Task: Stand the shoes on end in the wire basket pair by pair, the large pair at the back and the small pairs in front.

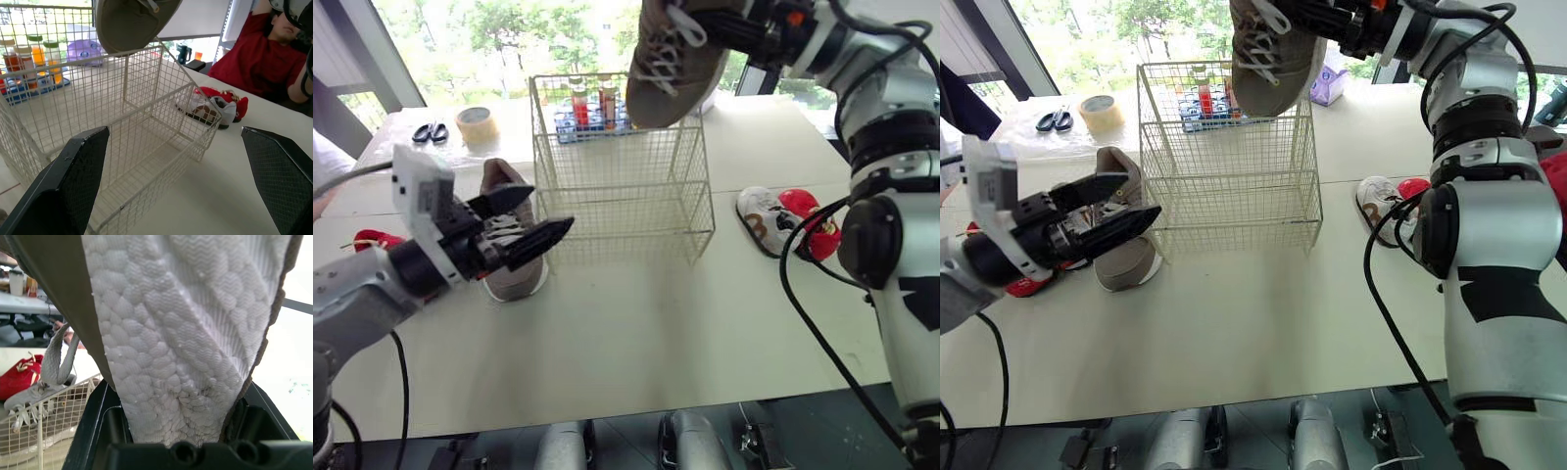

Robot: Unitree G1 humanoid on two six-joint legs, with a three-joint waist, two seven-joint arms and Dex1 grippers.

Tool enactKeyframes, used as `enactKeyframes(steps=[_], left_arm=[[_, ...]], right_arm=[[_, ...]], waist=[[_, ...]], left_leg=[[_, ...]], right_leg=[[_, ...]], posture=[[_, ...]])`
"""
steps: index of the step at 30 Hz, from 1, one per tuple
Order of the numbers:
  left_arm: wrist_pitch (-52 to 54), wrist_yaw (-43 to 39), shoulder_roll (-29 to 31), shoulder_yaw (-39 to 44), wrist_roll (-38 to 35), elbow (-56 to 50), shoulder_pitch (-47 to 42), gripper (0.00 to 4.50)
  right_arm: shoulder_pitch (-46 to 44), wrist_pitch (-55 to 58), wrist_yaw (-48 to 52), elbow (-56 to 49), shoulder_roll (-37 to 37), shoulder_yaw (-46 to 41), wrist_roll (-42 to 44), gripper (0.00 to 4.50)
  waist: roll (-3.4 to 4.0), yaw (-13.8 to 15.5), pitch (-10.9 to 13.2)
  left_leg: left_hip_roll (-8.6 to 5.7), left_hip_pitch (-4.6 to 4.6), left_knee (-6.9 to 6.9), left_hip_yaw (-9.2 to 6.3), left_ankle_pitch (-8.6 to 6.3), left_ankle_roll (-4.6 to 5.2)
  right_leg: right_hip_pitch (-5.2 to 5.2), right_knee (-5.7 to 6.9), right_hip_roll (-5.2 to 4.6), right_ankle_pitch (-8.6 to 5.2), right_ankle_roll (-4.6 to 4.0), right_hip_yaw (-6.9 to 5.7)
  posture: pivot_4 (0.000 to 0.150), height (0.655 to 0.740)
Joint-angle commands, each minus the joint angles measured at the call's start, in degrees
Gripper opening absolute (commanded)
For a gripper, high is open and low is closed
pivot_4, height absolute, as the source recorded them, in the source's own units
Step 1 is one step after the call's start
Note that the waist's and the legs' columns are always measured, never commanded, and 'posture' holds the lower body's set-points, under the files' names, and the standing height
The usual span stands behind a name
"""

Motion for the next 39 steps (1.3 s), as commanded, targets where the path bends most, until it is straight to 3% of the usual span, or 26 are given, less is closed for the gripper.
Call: enactKeyframes(steps=[1, 12, 17, 18, 39], left_arm=[[-2.9, 1.7, -0.6, 0.1, -0.4, -1.7, 0.0, 4.41], [-5.6, 2.4, -1.7, -4.4, 3.4, 0.2, -1.2, 4.41], [-5.9, 2.6, -2.7, -6.2, 4.7, 0.8, -2.6, 4.5], [-6.0, 2.4, -2.9, -6.5, 5.1, 1.0, -2.6, 4.5], [-5.6, -2.3, -6.5, -12.9, 11.0, 5.0, -7.4, 4.5]], right_arm=[[-1.5, -2.6, 0.8, 1.4, 1.1, -0.1, -3.4, 1.71], [-0.3, -4.1, -9.1, 4.7, 2.2, -1.1, -11.8, 1.71], [0.5, -5.2, -15.4, 5.1, 1.1, -2.0, -14.1, 4.18], [0.4, -5.1, -15.8, 5.0, 0.7, -2.8, -13.8, 4.47], [0.7, 2.5, -6.9, 4.2, -0.9, -9.2, -12.4, 4.47]], waist=[[0.0, 0.0, 0.0], [0.0, 0.0, 0.0], [-0.03, 0.2, 0.0], [-0.03, 0.1, 0.0], [-0.02, -0.1, 0.0]], left_leg=[[0.0, 0.0, 0.01, 0.0, 0.0, 0.0], [0.0, 0.01, 0.02, 0.01, 0.01, -0.01], [0.0, 0.01, 0.2, -0.03, 0.01, -0.02], [0.0, 0.01, 0.21, -0.03, 0.01, -0.02], [0.0, 0.02, 0.19, -0.03, 0.01, -0.02]], right_leg=[[0.0, 0.01, 0.0, 0.0, 0.0, 0.0], [0.0, 0.04, 0.01, 0.0, 0.0, 0.0], [0.05, 0.16, 0.0, 0.01, -0.02, -0.01], [0.05, 0.16, 0.0, 0.01, -0.02, -0.01], [0.04, 0.17, 0.01, 0.02, -0.02, -0.01]], posture=[[0.15, 0.6797], [0.15, 0.6797], [0.15, 0.6797], [0.15, 0.6797], [0.15, 0.6797]])
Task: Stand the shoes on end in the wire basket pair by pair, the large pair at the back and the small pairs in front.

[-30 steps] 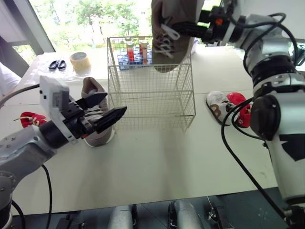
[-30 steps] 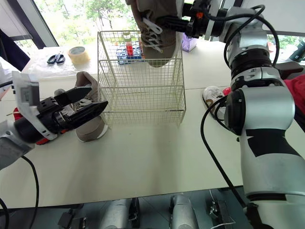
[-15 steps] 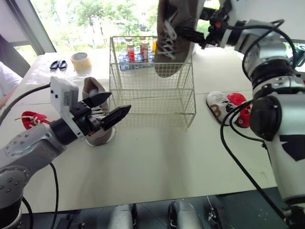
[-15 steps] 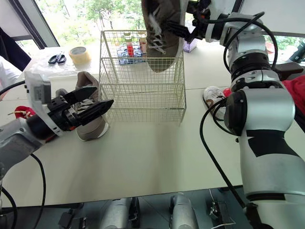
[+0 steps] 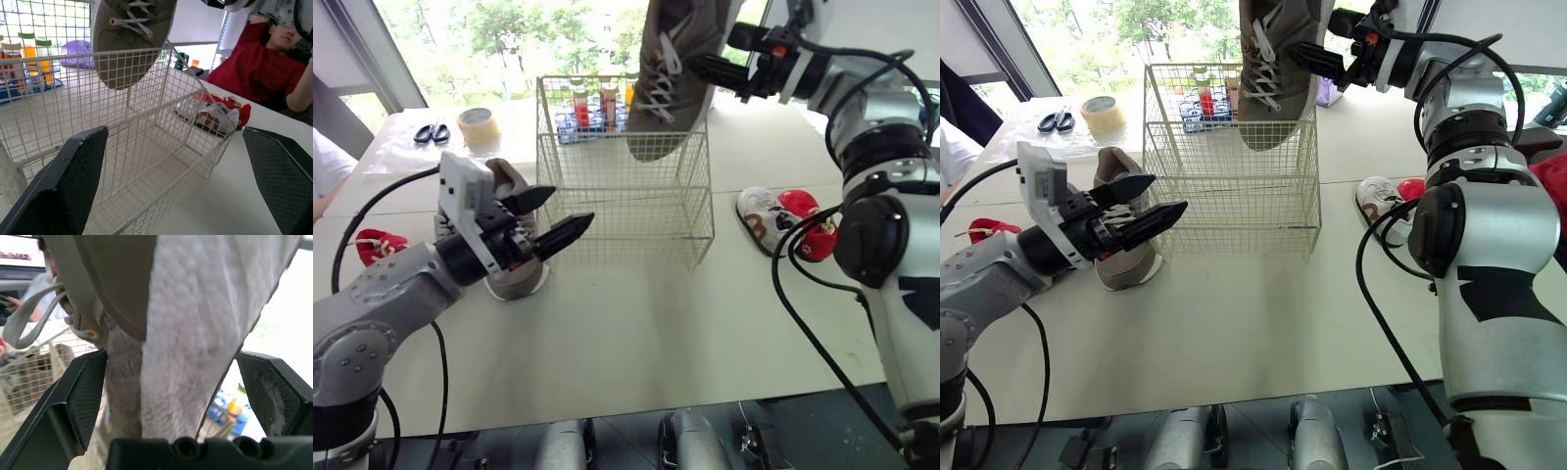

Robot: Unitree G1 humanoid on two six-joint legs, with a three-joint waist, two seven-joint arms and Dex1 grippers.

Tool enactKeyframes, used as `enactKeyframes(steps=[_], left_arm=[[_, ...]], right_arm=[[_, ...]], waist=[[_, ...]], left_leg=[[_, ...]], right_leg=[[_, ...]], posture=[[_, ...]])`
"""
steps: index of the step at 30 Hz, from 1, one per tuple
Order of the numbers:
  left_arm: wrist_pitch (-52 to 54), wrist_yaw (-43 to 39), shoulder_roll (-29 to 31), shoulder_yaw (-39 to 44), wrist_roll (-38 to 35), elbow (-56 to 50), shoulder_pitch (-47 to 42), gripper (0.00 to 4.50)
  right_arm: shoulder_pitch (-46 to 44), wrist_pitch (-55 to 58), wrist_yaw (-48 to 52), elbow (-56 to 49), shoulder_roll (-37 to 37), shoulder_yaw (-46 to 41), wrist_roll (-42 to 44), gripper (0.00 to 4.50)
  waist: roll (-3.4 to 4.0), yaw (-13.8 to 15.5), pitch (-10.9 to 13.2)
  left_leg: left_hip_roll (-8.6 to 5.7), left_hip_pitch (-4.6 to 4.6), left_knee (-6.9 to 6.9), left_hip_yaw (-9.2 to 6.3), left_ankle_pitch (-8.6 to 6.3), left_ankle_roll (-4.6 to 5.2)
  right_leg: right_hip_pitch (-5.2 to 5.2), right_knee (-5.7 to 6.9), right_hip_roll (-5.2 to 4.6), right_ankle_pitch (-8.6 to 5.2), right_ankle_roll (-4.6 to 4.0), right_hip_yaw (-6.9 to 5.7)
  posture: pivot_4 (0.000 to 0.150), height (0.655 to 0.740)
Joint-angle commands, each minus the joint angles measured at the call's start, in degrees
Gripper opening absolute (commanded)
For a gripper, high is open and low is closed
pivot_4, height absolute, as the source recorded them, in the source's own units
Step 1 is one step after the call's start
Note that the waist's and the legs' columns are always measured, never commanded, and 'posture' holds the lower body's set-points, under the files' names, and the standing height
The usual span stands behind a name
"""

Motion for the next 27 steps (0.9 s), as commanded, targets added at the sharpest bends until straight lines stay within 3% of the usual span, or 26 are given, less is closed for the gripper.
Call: enactKeyframes(steps=[1, 11, 14, 18, 19, 27], left_arm=[[-0.6, -0.5, -0.4, -0.1, 0.7, -1.2, -0.3, 4.5], [0.0, -0.3, -0.8, -0.8, 1.5, -2.0, 0.4, 4.5], [0.1, 0.0, -0.8, -1.1, 1.8, -2.5, 0.9, 4.5], [0.1, 0.0, -1.1, -2.0, 2.3, -2.4, 0.6, 4.5], [0.1, -0.1, -1.2, -2.2, 2.5, -2.3, 0.5, 4.5], [0.7, -1.0, -1.1, -3.5, 4.7, -2.0, 0.7, 4.5]], right_arm=[[-1.4, -1.7, -1.0, -0.9, -0.7, -0.9, 0.2, 4.47], [-1.4, -3.5, -3.2, -0.6, 0.7, 0.0, -1.8, 4.47], [-1.4, -3.1, -2.6, -0.6, 0.9, -1.2, -0.8, 3.66], [-1.7, -2.9, -1.5, -0.7, 0.9, -2.1, -0.1, 1.69], [-1.8, -2.8, -1.1, -0.8, 0.9, -2.2, 0.0, 1.47], [-2.2, -3.3, 2.5, -1.2, 1.2, -3.2, 1.1, 1.47]], waist=[[0.0, -0.1, 0.0], [0.0, -0.1, 0.0], [0.0, -0.1, 0.0], [0.0, 0.0, 0.0], [0.0, 0.0, 0.0], [0.0, -0.1, 0.0]], left_leg=[[0.0, 0.0, 0.0, 0.0, 0.0, 0.0], [0.0, 0.01, 0.0, 0.0, 0.0, -0.01], [0.0, 0.0, 0.0, 0.0, 0.01, -0.01], [0.0, 0.0, 0.0, 0.0, 0.0, -0.01], [0.0, 0.0, 0.0, 0.0, 0.01, -0.01], [0.0, 0.0, -0.02, 0.01, 0.0, -0.01]], right_leg=[[0.0, 0.0, 0.0, 0.0, 0.0, 0.0], [0.0, 0.01, 0.0, 0.0, 0.0, 0.01], [0.0, 0.02, 0.0, 0.0, 0.0, 0.01], [0.0, 0.01, 0.0, 0.0, 0.0, 0.01], [0.0, 0.02, 0.0, 0.0, 0.0, 0.01], [-0.02, 0.01, 0.0, 0.0, 0.0, 0.01]], posture=[[0.15, 0.6797], [0.15, 0.6797], [0.15, 0.6797], [0.15, 0.6797], [0.15, 0.6797], [0.15, 0.6797]])
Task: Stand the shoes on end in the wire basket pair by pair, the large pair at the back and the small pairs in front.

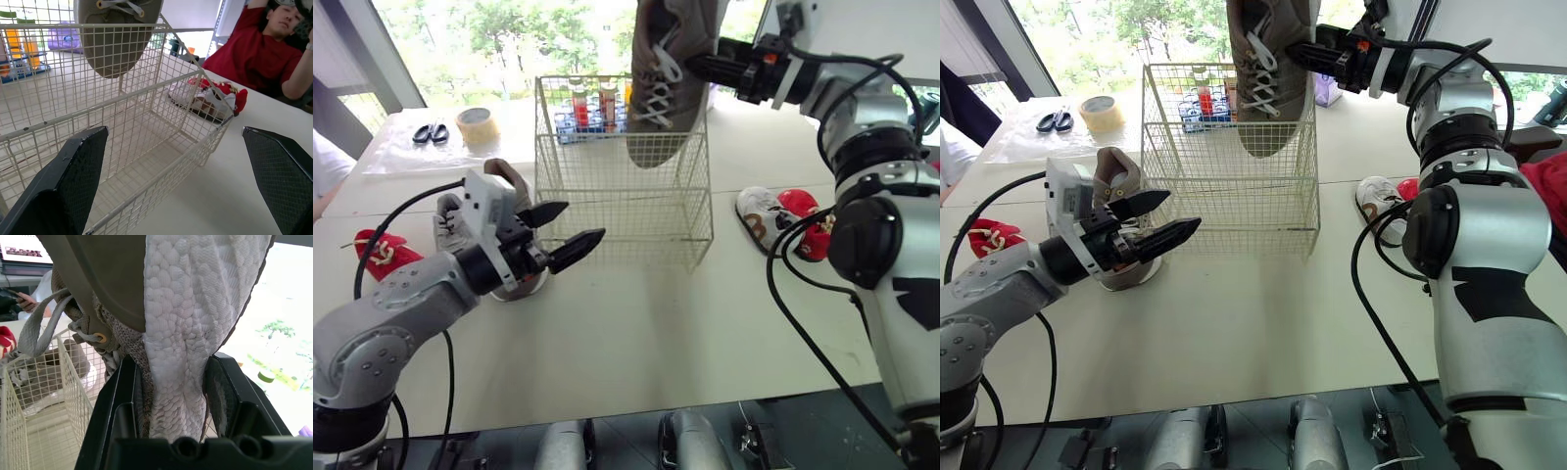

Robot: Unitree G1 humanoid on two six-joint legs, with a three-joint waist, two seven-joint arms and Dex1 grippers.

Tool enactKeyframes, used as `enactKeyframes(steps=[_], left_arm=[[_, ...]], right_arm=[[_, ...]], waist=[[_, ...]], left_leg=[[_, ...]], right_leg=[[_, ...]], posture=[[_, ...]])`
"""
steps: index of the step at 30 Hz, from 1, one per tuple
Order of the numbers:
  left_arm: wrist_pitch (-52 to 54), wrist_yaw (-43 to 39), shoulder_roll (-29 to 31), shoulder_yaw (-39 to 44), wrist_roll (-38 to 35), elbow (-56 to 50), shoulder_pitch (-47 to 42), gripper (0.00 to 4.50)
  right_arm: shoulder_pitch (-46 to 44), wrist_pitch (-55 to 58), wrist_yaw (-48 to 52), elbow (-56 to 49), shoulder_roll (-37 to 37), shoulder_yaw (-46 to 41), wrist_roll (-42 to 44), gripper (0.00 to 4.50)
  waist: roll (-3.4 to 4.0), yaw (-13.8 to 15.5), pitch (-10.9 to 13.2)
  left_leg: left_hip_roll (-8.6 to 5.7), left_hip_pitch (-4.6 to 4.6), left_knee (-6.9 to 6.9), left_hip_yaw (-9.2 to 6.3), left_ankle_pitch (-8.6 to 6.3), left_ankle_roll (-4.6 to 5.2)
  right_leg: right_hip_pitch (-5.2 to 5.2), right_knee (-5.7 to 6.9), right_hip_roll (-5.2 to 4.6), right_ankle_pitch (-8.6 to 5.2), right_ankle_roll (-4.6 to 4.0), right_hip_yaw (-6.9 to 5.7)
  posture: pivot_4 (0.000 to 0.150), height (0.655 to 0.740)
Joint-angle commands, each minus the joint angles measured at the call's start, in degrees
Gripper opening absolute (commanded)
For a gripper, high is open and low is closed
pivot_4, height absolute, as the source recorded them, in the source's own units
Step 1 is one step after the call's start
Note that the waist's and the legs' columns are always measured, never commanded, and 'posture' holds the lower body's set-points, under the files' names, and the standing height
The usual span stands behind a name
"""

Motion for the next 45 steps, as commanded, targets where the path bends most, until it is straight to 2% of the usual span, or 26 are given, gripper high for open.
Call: enactKeyframes(steps=[1, 10, 11, 13, 15, 16, 27, 32, 35, 38, 40, 42, 45], left_arm=[[0.4, -0.7, 0.2, -0.5, 1.0, -1.0, -0.2, 4.5], [1.9, -1.6, 1.2, -1.5, 4.7, -1.6, 0.8, 4.5], [2.1, -1.4, 1.0, -1.4, 4.6, -1.7, 0.7, 4.5], [2.2, -1.1, 0.7, -1.2, 4.5, -2.0, 0.6, 4.5], [2.2, -1.0, 0.6, -1.1, 4.5, -2.2, 0.7, 4.5], [2.2, -1.0, 0.5, -1.1, 4.5, -2.2, 0.7, 4.5], [2.1, -2.2, -0.7, -2.2, 5.9, -0.9, -0.6, 4.5], [2.8, -1.9, -0.2, 2.9, 0.1, 0.3, -3.0, 4.5], [3.9, -1.8, 2.3, 7.7, -7.3, 1.4, -4.9, 4.5], [6.2, 2.1, 8.6, 13.5, -12.3, 6.8, -9.9, 4.5], [9.4, 4.1, 15.2, 13.9, -9.1, 12.5, -13.9, 4.5], [12.3, 2.3, 21.7, 10.4, -3.7, 21.1, -18.8, 4.5], [17.5, -0.2, 25.6, 1.8, 3.6, 33.3, -27.3, 4.5]], right_arm=[[-2.2, -1.2, 1.8, -1.3, 0.1, -2.2, 2.3, 1.47], [0.1, -5.9, -1.1, -0.8, 1.8, 1.5, -2.3, 1.47], [0.4, -6.3, -1.6, -0.7, 1.7, 1.7, -2.7, 2.35], [0.8, -6.7, -3.1, -0.6, 1.4, 2.0, -3.2, 3.12], [0.9, -7.2, -4.4, -0.5, 0.9, 2.3, -3.7, 4.27], [0.9, -7.5, -4.8, -0.5, 0.7, 2.2, -3.8, 4.46], [0.7, -8.5, -1.8, -2.1, -5.2, 1.1, -2.1, 4.46], [5.9, -10.0, -3.0, -8.3, -7.1, -0.9, 1.6, 4.46], [12.0, -5.0, -4.2, -18.1, -7.1, -2.8, 5.8, 4.46], [23.0, 16.2, -5.4, -42.4, -8.2, -4.3, 14.4, 4.46], [31.1, 33.5, -2.6, -61.0, -11.5, -3.7, 23.9, 4.46], [38.2, 48.5, 0.6, -77.1, -17.0, -2.1, 33.8, 4.46], [42.7, 59.2, 1.6, -89.2, -21.8, -0.8, 42.9, 4.46]], waist=[[0.0, 0.0, 0.0], [0.0, 0.0, 0.0], [0.0, 0.1, 0.0], [0.0, 0.2, 0.0], [0.0, 0.2, 0.0], [0.0, 0.1, 0.0], [0.0, 0.0, 0.0], [-0.01, 0.1, 0.0], [-0.02, 0.1, 0.0], [0.0, 0.3, 0.0], [0.02, 0.6, 0.0], [0.2, 0.7, 0.0], [0.25, 0.6, 0.0]], left_leg=[[0.0, 0.0, 0.0, 0.0, 0.0, 0.0], [0.0, 0.0, -0.04, 0.02, 0.0, -0.01], [0.0, 0.0, -0.03, 0.01, 0.0, -0.01], [0.0, -0.01, 0.01, 0.01, 0.0, -0.01], [0.0, -0.01, 0.03, 0.01, 0.0, -0.01], [0.0, -0.01, 0.02, 0.01, 0.01, -0.01], [0.0, 0.0, 0.02, 0.01, 0.01, -0.01], [0.01, 0.01, 0.02, -0.01, 0.01, -0.01], [0.01, 0.04, 0.05, -0.04, 0.01, -0.01], [0.02, 0.04, 0.05, -0.1, 0.03, -0.03], [0.01, 0.02, 0.04, -0.15, 0.04, -0.04], [0.0, 0.02, 0.0, -0.2, 0.03, -0.04], [-0.05, 0.14, -0.07, -0.19, 0.02, -0.02]], right_leg=[[0.0, 0.0, 0.0, 0.0, 0.0, 0.0], [-0.03, 0.0, 0.0, 0.0, 0.0, 0.01], [-0.02, 0.0, 0.0, 0.0, 0.0, 0.0], [0.0, 0.0, 0.0, 0.0, 0.0, 0.0], [0.0, 0.02, -0.01, 0.0, 0.0, 0.01], [-0.01, 0.02, -0.01, 0.0, 0.0, 0.01], [0.0, 0.02, 0.0, 0.0, 0.0, 0.01], [0.01, 0.02, 0.0, 0.0, 0.0, 0.0], [0.08, 0.01, 0.0, 0.0, 0.0, -0.01], [0.07, 0.07, -0.01, 0.0, 0.0, -0.03], [0.05, 0.09, -0.01, 0.0, 0.0, -0.05], [0.08, 0.02, 0.0, -0.01, -0.01, -0.07], [0.17, -0.02, 0.01, -0.01, 0.0, -0.1]], posture=[[0.15, 0.6797], [0.15, 0.6797], [0.15, 0.6797], [0.15, 0.6797], [0.15, 0.6797], [0.15, 0.6797], [0.15, 0.6797], [0.15, 0.6797], [0.15, 0.6797], [0.15, 0.6797], [0.15, 0.6797], [0.15, 0.6797], [0.15, 0.6797]])
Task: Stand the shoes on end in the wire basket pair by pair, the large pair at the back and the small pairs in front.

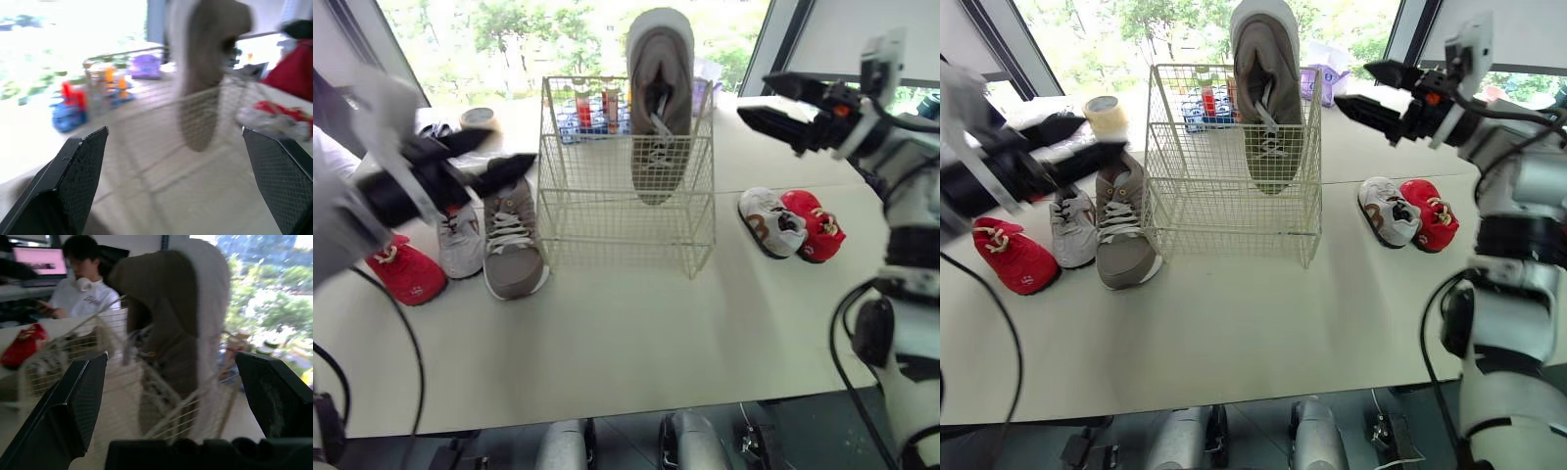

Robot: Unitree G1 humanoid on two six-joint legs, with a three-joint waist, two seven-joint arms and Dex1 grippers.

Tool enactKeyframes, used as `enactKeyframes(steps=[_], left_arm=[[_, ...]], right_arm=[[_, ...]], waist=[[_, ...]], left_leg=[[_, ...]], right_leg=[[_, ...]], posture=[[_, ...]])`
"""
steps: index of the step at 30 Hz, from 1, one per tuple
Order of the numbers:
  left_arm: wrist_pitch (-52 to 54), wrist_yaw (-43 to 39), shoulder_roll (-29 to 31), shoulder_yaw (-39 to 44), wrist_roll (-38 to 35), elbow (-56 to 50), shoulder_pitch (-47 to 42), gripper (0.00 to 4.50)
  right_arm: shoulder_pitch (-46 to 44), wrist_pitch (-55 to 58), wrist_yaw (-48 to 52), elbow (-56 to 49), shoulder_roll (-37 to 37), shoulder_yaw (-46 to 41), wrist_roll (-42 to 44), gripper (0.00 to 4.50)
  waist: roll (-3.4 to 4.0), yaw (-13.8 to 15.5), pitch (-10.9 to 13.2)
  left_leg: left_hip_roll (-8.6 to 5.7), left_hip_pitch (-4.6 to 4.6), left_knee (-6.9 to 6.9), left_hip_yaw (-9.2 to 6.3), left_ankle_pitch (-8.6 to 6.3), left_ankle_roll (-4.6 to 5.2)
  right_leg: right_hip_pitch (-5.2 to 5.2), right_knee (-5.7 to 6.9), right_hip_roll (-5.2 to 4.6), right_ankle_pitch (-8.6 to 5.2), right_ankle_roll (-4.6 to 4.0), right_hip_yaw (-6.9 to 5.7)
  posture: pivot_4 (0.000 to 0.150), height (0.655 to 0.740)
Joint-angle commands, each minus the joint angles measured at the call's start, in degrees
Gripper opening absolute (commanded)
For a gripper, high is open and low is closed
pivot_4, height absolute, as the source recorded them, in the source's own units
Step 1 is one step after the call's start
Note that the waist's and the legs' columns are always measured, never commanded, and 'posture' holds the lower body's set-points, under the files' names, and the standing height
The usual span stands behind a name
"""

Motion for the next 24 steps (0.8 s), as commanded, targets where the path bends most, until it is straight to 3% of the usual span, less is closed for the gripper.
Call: enactKeyframes(steps=[1, 5, 9, 11, 16, 22, 24], left_arm=[[5.6, -2.3, 0.7, -10.1, 10.4, 14.8, -10.4, 4.5], [10.5, -8.2, -6.8, -24.6, 25.6, 40.3, -30.6, 4.5], [6.8, -18.9, -11.9, -35.3, 39.5, 57.6, -42.1, 4.5], [4.7, -21.7, -15.1, -37.9, 44.8, 65.1, -45.9, 4.5], [0.0, -24.9, -22.5, -37.7, 53.2, 78.7, -50.4, 4.5], [-6.9, -22.8, -29.2, -34.0, 58.9, 86.5, -48.1, 4.5], [-9.3, -22.5, -30.3, -33.5, 61.1, 87.4, -46.9, 3.98]], right_arm=[[1.3, 12.0, 1.6, -15.3, -4.2, 1.7, 11.6, 4.46], [4.2, 16.1, 3.6, -25.4, -11.5, 7.8, 14.0, 4.46], [4.7, 14.0, 2.4, -27.3, -12.0, 8.3, 14.3, 4.46], [6.0, 13.5, 0.9, -29.1, -11.5, 7.9, 14.7, 4.46], [11.4, 13.0, -5.8, -33.3, -9.5, 6.2, 15.4, 4.46], [13.5, 13.2, -12.8, -35.3, -7.0, 4.3, 18.6, 4.46], [14.2, 13.2, -14.7, -36.1, -6.9, 3.9, 19.3, 4.5]], waist=[[-0.04, -0.3, 0.0], [-0.28, 0.6, -0.1], [-0.49, 0.8, -0.1], [-0.55, 0.8, -0.1], [-0.75, 0.8, 0.0], [-0.81, 0.8, 0.0], [-0.81, 0.8, 0.0]], left_leg=[[0.0, 0.15, -0.07, 0.04, -0.02, 0.03], [0.03, 0.74, -0.16, -0.14, -0.17, 0.24], [0.02, 0.41, -0.06, -0.04, -0.08, 0.07], [0.02, -0.18, 0.08, 0.0, -0.03, 0.05], [0.04, -0.24, 0.03, 0.06, -0.02, 0.03], [0.05, -0.21, 0.1, 0.06, -0.02, 0.03], [0.05, -0.19, 0.1, 0.05, -0.02, 0.04]], right_leg=[[0.11, -0.03, 0.0, 0.0, 0.0, 0.02], [0.85, -0.13, 0.06, -0.03, -0.03, -0.14], [0.62, -0.26, 0.05, 0.0, -0.01, -0.11], [-0.03, -0.19, 0.06, 0.01, 0.0, -0.08], [-0.12, -0.19, 0.05, 0.0, 0.02, -0.09], [-0.09, -0.14, 0.03, 0.01, 0.02, -0.07], [-0.07, -0.15, 0.02, 0.01, 0.02, -0.07]], posture=[[0.15, 0.6797], [0.15, 0.6797], [0.15, 0.6797], [0.15, 0.6797], [0.15, 0.6797], [0.15, 0.6797], [0.15, 0.6797]])
